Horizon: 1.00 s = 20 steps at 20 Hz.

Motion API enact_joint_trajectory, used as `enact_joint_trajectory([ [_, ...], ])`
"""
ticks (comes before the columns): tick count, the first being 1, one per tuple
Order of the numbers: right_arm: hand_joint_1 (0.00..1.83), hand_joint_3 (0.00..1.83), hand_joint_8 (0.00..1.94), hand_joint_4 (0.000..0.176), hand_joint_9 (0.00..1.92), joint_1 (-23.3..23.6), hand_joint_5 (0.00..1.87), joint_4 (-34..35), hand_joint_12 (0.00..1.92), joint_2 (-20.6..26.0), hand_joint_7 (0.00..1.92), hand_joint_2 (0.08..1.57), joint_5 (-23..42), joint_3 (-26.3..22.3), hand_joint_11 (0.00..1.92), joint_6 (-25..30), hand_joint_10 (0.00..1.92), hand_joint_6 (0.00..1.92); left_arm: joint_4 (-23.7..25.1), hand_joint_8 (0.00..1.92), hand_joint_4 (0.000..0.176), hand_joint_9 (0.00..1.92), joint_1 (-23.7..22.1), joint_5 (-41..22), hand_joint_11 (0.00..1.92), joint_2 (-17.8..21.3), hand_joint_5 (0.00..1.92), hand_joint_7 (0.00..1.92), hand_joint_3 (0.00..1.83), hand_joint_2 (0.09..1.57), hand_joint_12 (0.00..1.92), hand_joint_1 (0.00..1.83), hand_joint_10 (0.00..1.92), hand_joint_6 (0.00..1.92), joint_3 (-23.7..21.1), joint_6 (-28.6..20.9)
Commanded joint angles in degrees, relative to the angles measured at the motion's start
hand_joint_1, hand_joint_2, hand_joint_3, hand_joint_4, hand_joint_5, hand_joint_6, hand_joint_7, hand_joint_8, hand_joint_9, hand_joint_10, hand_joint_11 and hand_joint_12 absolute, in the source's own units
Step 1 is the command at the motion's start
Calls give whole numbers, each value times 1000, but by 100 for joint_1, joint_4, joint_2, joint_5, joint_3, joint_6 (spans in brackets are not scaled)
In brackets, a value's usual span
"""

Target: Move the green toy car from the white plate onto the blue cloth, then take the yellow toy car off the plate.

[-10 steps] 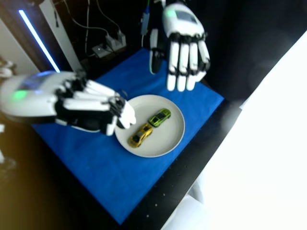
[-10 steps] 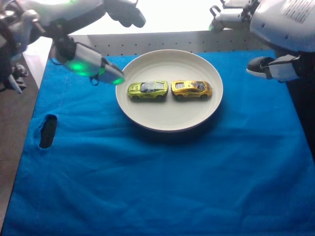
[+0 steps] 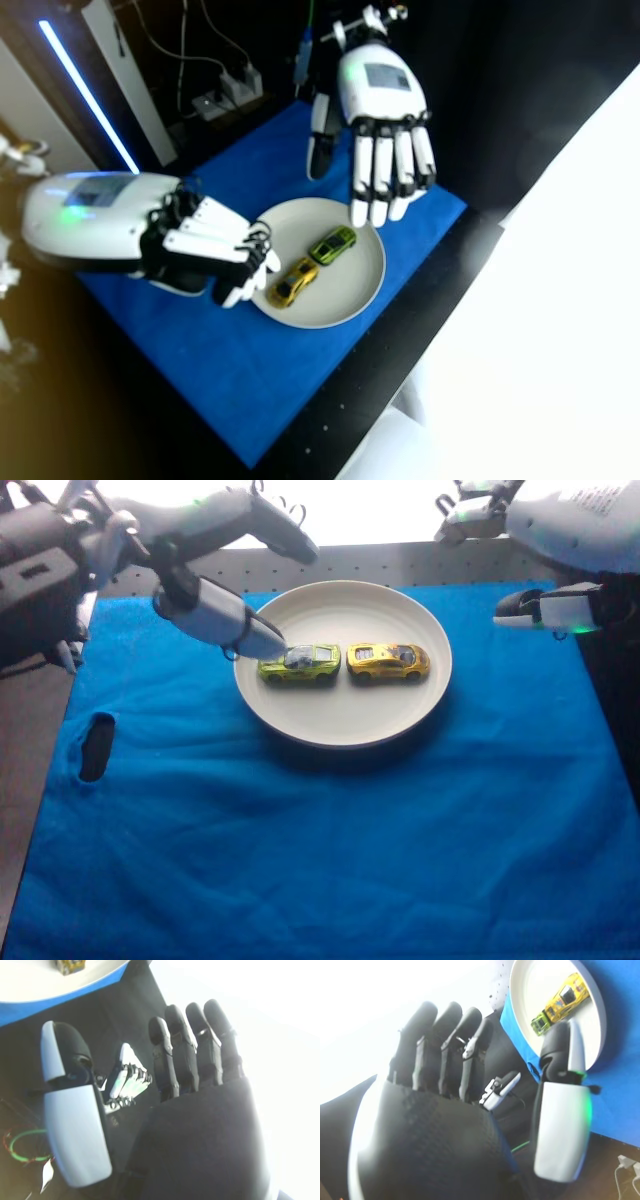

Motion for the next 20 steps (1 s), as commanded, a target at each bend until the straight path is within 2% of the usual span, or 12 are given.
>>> enact_joint_trajectory([
  [1,776,5,809,0,464,89,611,46,1907,0,598,1059,702,26,307,-34,1331,407,-61,120,0,230,-93,-555,0,-59,644,628,3,897,1694,915,955,60,36,-6],
  [2,739,5,826,0,440,89,564,69,1906,2,570,1086,719,25,273,-34,1342,490,-61,108,0,220,-89,-521,0,-113,655,608,7,911,1649,929,942,59,69,-2],
  [3,727,12,831,0,475,89,550,73,1889,2,585,1116,722,25,335,-34,1331,518,-61,130,0,197,-83,-482,0,-161,694,614,5,917,1743,937,1056,70,95,12],
  [4,722,12,765,0,467,88,539,91,1843,3,595,1132,722,23,264,-34,1227,492,-60,307,0,248,-77,-423,106,-218,707,579,1,916,1808,939,1187,70,115,62],
  [5,707,10,704,0,452,88,534,106,1835,4,598,1138,723,23,215,-33,1166,485,-60,508,0,317,-78,-367,168,-271,709,535,0,912,1801,954,1217,67,131,124],
  [6,710,10,694,0,458,88,543,114,1831,4,613,1141,724,24,199,-33,1155,489,-60,598,0,345,-78,-310,161,-336,713,514,0,908,1751,951,1173,68,160,179],
  [8,773,9,655,0,435,88,549,121,1829,6,616,1157,724,25,178,-33,1145,533,-60,466,0,575,-77,-215,348,-468,730,645,0,889,1554,973,888,58,264,193],
  [9,826,8,661,0,438,88,566,122,1840,7,627,1158,726,25,193,-33,1148,543,-60,420,0,633,-77,-165,382,-543,756,721,0,884,1527,996,853,58,331,193],
  [14,884,4,775,0,469,88,564,128,1884,8,634,1163,728,25,275,-33,1246,546,-70,388,0,580,-64,53,287,-836,775,753,3,900,1530,1048,831,54,614,188],
  [17,880,6,777,0,507,88,560,128,1855,8,640,1176,729,25,325,-33,1239,529,-163,443,0,539,-21,124,327,-953,785,737,1,911,1624,1067,1003,34,754,186],
  [19,913,1,772,0,506,88,563,128,1867,8,634,1169,730,24,329,-33,1269,568,-179,1091,0,614,-3,166,521,-995,796,666,0,903,1810,1092,1403,21,805,184],
  [20,921,2,806,0,493,88,535,128,1891,8,612,1174,730,24,321,-33,1308,671,-198,1141,0,561,8,188,495,-1012,798,598,1,907,1822,1095,1419,20,830,184],
])
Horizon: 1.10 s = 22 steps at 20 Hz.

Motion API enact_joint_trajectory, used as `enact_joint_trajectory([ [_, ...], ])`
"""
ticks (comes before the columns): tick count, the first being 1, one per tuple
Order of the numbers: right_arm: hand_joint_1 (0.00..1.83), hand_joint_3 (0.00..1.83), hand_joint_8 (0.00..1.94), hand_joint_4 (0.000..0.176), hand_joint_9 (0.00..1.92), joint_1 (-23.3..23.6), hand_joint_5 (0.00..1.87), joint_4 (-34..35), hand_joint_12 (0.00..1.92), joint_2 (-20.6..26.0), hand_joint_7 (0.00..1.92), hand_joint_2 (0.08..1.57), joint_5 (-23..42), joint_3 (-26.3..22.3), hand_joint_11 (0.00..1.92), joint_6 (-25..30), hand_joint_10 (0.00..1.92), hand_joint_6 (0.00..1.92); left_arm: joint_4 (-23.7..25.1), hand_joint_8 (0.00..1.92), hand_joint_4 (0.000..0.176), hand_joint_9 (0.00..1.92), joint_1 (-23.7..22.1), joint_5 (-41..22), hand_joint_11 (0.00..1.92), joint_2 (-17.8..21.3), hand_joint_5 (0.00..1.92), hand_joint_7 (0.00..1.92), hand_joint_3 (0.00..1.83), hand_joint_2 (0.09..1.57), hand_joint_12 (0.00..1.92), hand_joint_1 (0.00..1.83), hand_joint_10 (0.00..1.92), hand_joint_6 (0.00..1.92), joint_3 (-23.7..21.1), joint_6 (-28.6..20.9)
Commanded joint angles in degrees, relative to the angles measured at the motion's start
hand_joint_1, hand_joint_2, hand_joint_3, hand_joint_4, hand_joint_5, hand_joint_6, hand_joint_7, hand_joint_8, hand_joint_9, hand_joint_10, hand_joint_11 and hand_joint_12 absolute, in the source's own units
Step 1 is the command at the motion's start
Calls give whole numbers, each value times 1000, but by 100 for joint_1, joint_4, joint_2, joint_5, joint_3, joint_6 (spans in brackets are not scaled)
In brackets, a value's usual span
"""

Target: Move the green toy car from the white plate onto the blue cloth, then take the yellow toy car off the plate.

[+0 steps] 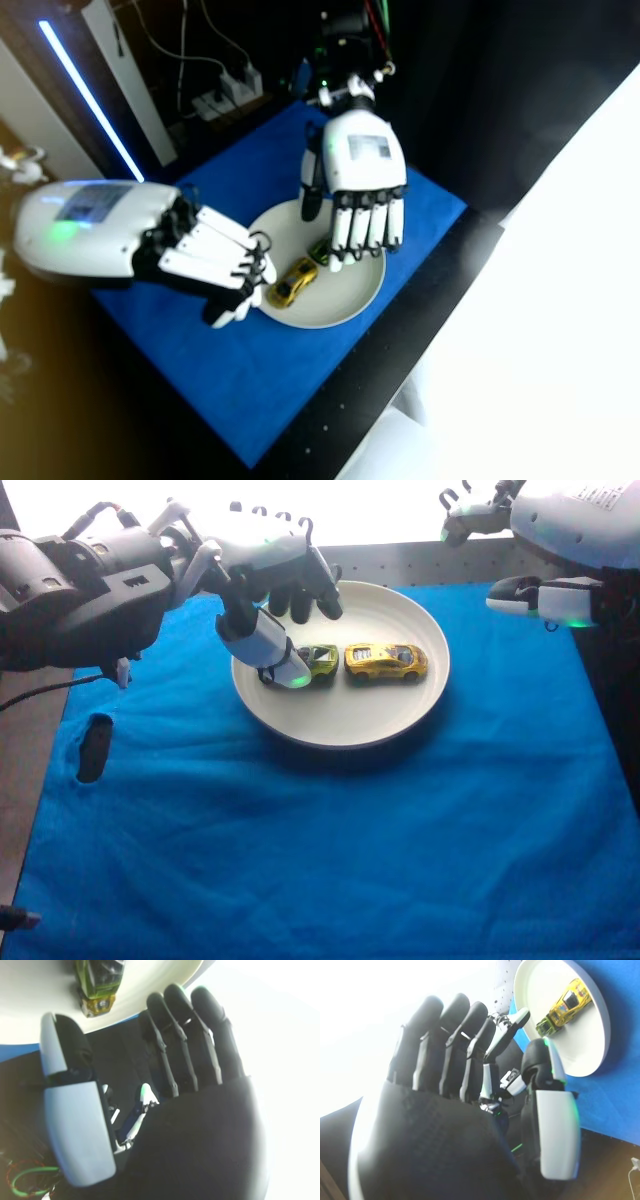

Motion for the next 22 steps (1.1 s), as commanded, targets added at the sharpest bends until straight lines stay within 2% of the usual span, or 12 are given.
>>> enact_joint_trajectory([
  [1,945,1,833,0,495,88,516,36,1909,8,605,1173,723,24,332,-35,1334,750,-58,1164,0,572,-3,-542,514,-47,801,600,2,909,1833,1089,1433,21,21,0],
  [2,948,1,845,0,483,88,486,36,1913,8,591,1175,723,24,314,-35,1346,783,-69,979,0,514,6,-535,406,-58,809,567,2,913,1738,1092,1258,22,35,0],
  [4,958,0,878,0,496,87,466,36,1914,8,598,1173,723,23,309,-35,1343,830,-99,871,0,494,23,-517,349,-85,831,594,0,906,1718,1094,1211,27,66,-1],
  [6,960,0,898,0,477,87,439,36,1903,8,580,1172,723,21,280,-35,1334,888,-104,1212,0,594,39,-484,541,-120,827,623,1,912,1856,1089,1484,19,101,-1],
  [8,958,0,861,0,506,87,463,36,1889,8,610,1162,723,19,309,-35,1300,861,-135,1032,0,546,60,-456,460,-158,822,594,1,919,1783,1071,1348,13,148,-1],
  [9,999,0,868,0,503,87,471,36,1909,8,615,1157,723,18,300,-35,1311,845,-155,978,0,526,72,-456,432,-167,826,590,0,915,1754,1073,1311,13,162,-1],
  [11,970,0,838,0,498,87,483,36,1893,8,610,1158,723,14,338,-35,1297,816,-174,869,0,508,87,-441,388,-183,835,593,0,915,1712,1065,1221,14,183,-1],
  [14,922,0,880,0,499,87,480,36,1900,8,614,1159,723,9,294,-35,1325,809,-219,903,0,503,107,-413,390,-224,848,607,2,920,1755,1058,1274,16,236,-1],
  [19,934,0,900,0,520,87,496,36,1892,8,626,1152,723,5,325,-35,1336,800,-223,844,0,464,131,-363,331,-298,830,584,1,929,1739,1059,1220,7,301,0],
  [20,918,0,929,0,511,87,464,36,1887,8,593,1161,723,2,325,-35,1354,856,-223,844,0,512,132,-353,394,-312,835,620,0,927,1724,1074,1223,8,310,0],
  [22,914,0,926,0,505,87,494,36,1902,5,608,1151,723,0,308,-35,1349,851,-222,798,0,544,132,-342,418,-330,829,643,0,926,1715,1082,1199,4,321,3],
])
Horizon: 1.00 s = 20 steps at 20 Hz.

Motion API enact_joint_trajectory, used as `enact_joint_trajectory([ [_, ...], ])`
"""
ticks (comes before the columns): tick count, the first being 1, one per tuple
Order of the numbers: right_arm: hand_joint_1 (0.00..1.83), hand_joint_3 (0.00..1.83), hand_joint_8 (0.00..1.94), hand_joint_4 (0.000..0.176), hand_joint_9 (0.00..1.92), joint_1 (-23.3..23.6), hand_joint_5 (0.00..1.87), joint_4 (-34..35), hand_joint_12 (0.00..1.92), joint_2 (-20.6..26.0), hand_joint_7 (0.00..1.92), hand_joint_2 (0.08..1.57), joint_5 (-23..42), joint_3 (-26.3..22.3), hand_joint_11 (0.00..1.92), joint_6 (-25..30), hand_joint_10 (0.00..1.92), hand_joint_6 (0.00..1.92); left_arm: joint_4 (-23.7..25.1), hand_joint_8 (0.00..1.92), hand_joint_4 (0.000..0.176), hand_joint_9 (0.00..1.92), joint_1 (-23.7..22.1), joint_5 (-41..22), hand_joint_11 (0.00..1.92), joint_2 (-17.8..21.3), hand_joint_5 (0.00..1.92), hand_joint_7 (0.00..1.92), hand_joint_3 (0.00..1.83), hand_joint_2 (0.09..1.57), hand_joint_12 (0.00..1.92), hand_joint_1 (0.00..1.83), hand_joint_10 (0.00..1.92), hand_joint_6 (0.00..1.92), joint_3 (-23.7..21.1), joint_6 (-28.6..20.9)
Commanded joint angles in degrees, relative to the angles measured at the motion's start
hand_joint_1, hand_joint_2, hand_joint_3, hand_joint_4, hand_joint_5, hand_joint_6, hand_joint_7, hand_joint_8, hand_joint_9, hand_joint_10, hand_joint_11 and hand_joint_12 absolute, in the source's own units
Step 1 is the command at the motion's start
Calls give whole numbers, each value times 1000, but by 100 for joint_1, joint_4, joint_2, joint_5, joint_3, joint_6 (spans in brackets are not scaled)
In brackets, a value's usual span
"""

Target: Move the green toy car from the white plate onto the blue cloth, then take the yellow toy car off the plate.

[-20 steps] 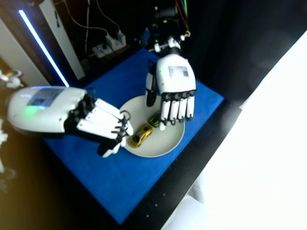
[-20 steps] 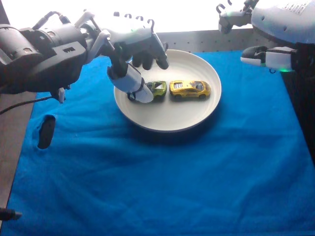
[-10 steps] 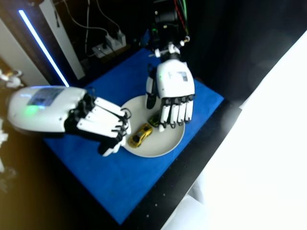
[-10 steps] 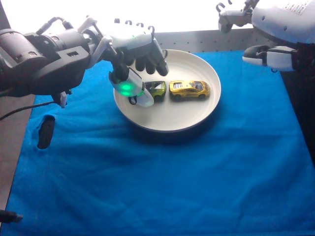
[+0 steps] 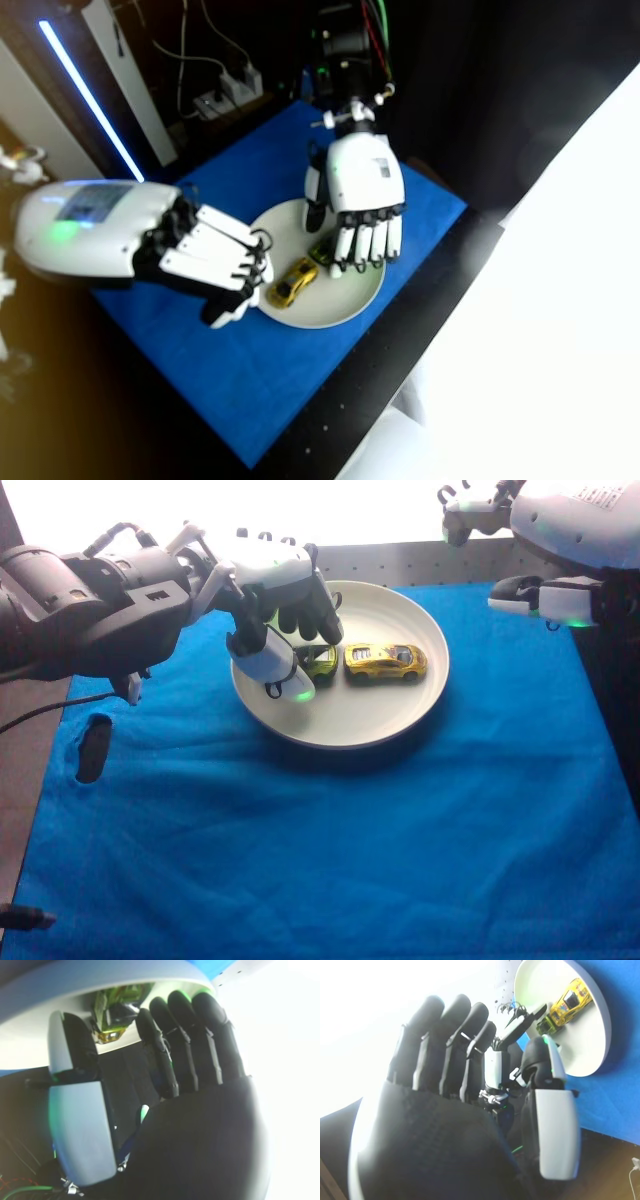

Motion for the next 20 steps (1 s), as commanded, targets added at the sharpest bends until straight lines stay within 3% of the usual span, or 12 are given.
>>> enact_joint_trajectory([
  [1,914,0,926,0,505,87,494,27,1902,4,608,1151,719,6,308,-35,1349,851,-27,798,0,544,-23,-535,418,-33,829,643,0,926,1715,1082,1199,4,29,11],
  [4,890,0,953,0,506,86,527,27,1906,2,614,1151,719,4,348,-34,1355,846,-27,860,0,634,-22,-503,530,-65,845,689,0,923,1740,1106,1267,7,42,75],
  [9,899,2,953,0,503,85,529,27,1921,2,626,1158,719,-8,305,-34,1359,774,-30,695,0,588,11,-474,410,-99,883,694,3,942,1661,1121,1112,19,76,76],
  [11,929,1,983,0,430,85,512,27,1920,2,573,1158,719,-14,231,-34,1385,796,-39,729,0,637,18,-459,462,-113,908,732,3,953,1663,1131,1135,30,100,75],
  [13,987,0,1063,0,458,84,505,26,1921,3,560,1152,719,-20,323,-34,1436,851,-54,756,0,676,21,-457,496,-116,942,770,7,978,1655,1150,1136,45,105,75],
  [15,985,0,1088,0,428,83,491,26,1921,3,530,1147,719,-26,289,-34,1447,872,-61,809,0,707,25,-460,546,-116,957,787,5,990,1679,1159,1193,52,105,75],
  [16,1000,0,1036,0,431,82,496,26,1921,4,536,1144,719,-28,278,-34,1394,864,-67,1253,0,823,29,-468,694,-116,815,949,5,1154,1759,1240,1366,997,105,75],
  [18,936,3,1016,0,391,82,478,26,1917,9,500,1158,719,-31,239,-34,1377,857,-101,1376,0,866,38,-488,799,-114,771,910,3,1188,1830,1235,1498,1072,105,75],
  [20,989,2,1069,0,424,82,472,26,1918,10,527,1160,719,-34,279,-34,1420,896,-133,1278,0,698,51,-508,325,-112,814,903,0,1179,1751,1205,1312,1145,105,75],
])
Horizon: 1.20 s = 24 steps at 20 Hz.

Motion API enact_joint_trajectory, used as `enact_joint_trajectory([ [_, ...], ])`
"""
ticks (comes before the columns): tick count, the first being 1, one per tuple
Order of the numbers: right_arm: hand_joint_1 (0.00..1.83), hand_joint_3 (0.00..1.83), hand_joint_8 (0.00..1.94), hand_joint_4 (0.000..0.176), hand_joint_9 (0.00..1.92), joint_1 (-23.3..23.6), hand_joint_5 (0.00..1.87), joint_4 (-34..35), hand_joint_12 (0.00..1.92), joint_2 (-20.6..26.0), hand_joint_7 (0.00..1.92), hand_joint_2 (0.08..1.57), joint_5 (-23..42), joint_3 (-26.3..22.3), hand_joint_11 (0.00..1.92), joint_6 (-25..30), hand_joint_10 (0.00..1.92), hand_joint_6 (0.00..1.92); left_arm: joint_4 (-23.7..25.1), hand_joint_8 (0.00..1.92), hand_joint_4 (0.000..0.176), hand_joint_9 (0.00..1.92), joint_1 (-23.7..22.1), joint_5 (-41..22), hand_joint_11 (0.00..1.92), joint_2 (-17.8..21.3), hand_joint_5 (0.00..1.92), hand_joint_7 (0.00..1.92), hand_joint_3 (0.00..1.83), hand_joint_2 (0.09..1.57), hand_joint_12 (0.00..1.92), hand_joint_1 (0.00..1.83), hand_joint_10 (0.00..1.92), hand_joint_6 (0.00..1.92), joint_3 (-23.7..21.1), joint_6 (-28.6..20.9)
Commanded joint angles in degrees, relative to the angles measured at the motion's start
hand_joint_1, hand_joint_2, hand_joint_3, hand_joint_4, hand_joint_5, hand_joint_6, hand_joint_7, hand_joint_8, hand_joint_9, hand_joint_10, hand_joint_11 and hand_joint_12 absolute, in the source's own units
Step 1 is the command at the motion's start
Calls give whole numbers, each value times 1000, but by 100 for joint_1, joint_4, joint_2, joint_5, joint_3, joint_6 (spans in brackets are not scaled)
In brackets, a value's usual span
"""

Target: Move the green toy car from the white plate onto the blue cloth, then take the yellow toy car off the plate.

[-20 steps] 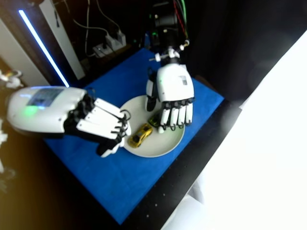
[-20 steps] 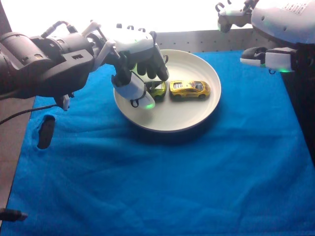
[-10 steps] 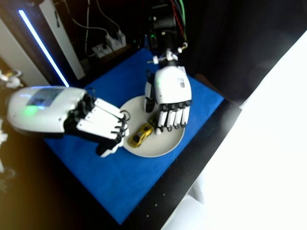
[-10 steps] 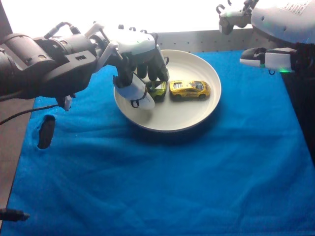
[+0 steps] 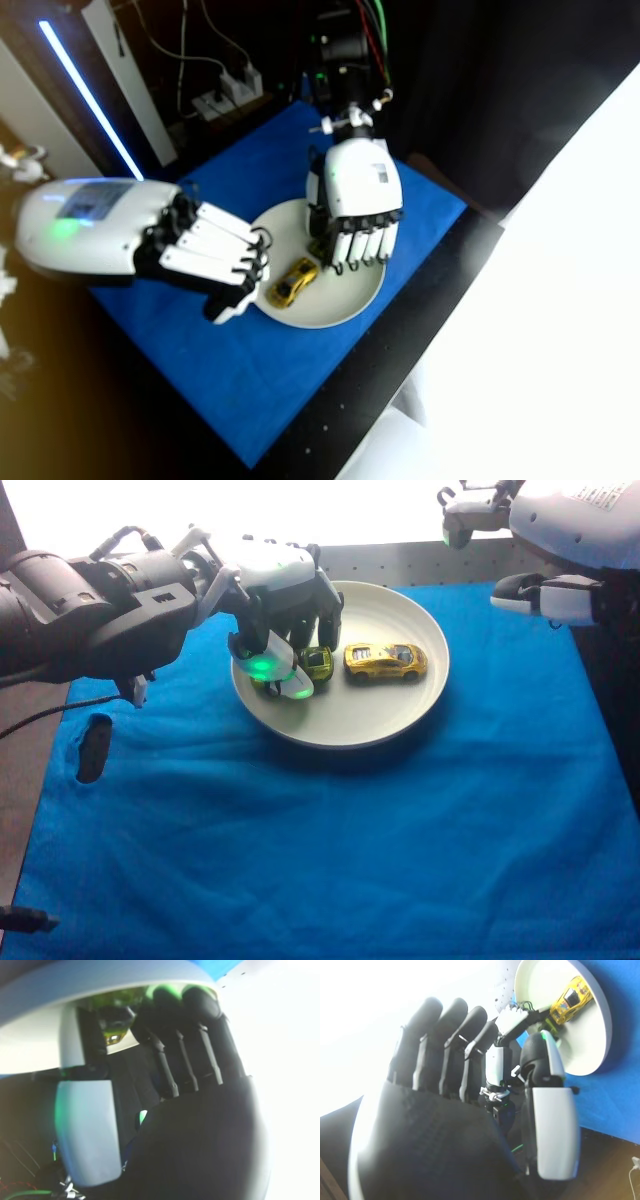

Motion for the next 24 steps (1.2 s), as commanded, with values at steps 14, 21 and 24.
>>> enact_joint_trajectory([
  [14,937,0,1089,0,435,79,442,26,1920,25,514,1177,704,-37,319,-34,1434,984,-179,1294,0,783,4,-1088,401,428,927,883,0,1158,1797,1213,1229,987,-425,9],
  [21,938,0,1086,0,433,72,421,27,1921,49,525,1181,704,-51,301,-34,1462,989,-179,1299,0,739,39,-1954,371,1213,818,919,0,1177,1898,1222,1347,1092,-1262,57],
  [24,901,0,987,0,458,60,439,28,1885,59,545,1191,704,-58,323,-34,1387,881,-178,1415,0,756,214,-2436,610,1704,886,879,2,1171,1910,1235,1597,974,-1810,139],
])
